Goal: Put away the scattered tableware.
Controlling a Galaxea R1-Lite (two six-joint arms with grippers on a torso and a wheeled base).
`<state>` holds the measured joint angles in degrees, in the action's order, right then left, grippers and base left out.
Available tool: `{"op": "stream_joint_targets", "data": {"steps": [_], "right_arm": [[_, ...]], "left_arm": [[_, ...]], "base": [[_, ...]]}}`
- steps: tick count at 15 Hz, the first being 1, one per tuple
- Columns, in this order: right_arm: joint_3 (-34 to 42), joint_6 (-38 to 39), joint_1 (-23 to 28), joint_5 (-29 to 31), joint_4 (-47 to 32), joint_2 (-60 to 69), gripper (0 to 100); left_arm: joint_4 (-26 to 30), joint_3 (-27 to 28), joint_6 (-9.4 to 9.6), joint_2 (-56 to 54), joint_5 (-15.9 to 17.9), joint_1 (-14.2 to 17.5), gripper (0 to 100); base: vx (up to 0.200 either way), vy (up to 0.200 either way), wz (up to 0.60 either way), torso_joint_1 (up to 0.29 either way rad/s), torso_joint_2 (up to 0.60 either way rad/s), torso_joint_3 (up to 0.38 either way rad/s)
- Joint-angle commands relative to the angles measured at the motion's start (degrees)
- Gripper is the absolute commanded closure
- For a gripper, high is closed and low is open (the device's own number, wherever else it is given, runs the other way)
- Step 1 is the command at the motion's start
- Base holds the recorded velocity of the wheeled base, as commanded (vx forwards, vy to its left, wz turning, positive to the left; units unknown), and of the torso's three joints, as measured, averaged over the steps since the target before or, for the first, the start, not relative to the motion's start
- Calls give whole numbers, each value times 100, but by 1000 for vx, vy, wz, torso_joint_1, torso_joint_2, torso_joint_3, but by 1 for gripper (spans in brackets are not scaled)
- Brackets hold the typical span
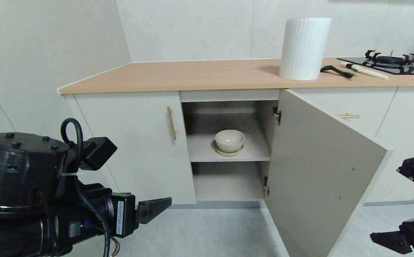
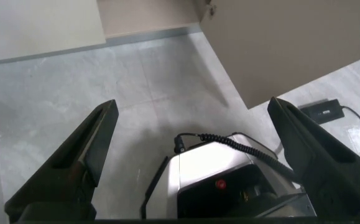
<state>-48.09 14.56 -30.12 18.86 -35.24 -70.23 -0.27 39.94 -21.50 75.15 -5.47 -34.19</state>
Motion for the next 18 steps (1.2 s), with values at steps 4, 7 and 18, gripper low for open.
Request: {"op": "stream_joint_targets", "data": {"steps": [4,7,18], "right_arm": [[-174,-93,912,707,-70,53,0],[-262,-76,1668,760,413,-448,0],[-7,39,2160,716,2338,-1379,0]], "left_arm": [[0,-12,-3,8,2,1,0],[0,-12,-3,17,2,1,0],[-8,-3,-3,-1,-6,1,0]], "base": [[0,0,0,0,0,0],[0,0,0,0,0,0],[0,0,0,0,0,0]]}}
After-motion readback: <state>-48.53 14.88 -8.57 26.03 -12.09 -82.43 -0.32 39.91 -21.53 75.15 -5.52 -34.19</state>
